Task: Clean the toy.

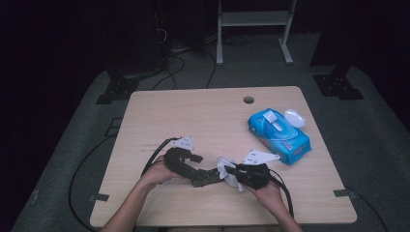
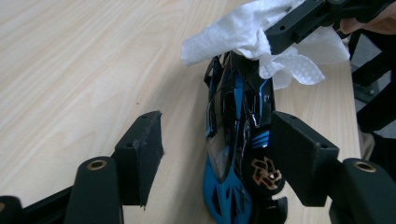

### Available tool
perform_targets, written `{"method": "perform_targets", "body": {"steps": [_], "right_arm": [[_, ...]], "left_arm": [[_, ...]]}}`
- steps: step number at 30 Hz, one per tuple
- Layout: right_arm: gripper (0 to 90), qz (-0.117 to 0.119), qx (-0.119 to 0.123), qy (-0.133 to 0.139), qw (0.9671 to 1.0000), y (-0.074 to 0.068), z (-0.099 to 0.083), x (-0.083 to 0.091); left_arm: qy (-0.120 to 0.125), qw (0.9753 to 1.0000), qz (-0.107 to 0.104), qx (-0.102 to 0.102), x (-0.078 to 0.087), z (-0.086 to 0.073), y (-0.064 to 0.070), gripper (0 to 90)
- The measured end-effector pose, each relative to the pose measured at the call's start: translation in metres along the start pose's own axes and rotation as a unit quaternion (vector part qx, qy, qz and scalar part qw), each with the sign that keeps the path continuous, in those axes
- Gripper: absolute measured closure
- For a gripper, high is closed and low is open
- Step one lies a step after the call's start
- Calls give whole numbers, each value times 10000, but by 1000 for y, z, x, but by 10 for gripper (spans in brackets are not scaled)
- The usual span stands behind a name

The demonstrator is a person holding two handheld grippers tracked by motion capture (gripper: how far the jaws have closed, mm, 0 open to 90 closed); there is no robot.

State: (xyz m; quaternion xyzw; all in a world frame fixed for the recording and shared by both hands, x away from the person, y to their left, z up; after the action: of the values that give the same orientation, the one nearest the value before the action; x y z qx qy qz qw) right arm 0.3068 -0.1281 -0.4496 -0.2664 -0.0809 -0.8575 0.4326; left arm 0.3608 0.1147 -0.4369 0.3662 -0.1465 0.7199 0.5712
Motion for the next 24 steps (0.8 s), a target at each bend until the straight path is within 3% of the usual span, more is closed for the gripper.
{"method": "perform_targets", "body": {"steps": [15, 24], "right_arm": [[813, 27, 172, -127, 9998, -6, -3, 8], [813, 65, 267, -234, 9993, -12, -8, 16]], "left_arm": [[7, 10000, -14, -96, -5, 1, 8, 307], [-67, 9998, -147, -87, -11, -3, 15, 244]]}}
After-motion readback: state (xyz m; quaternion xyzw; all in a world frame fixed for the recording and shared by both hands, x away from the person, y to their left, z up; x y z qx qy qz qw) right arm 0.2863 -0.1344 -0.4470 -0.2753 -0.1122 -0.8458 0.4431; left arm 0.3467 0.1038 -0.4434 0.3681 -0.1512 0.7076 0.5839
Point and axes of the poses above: each handheld gripper's, and its own axes: x roughly backward along the jaws, z roughly out of its top, y roughly to its right, the point moved 2 cm from there along -x, roughly forward along the jaws, and after that the axes turned 3 degrees about -y, right-handed, at the moved point
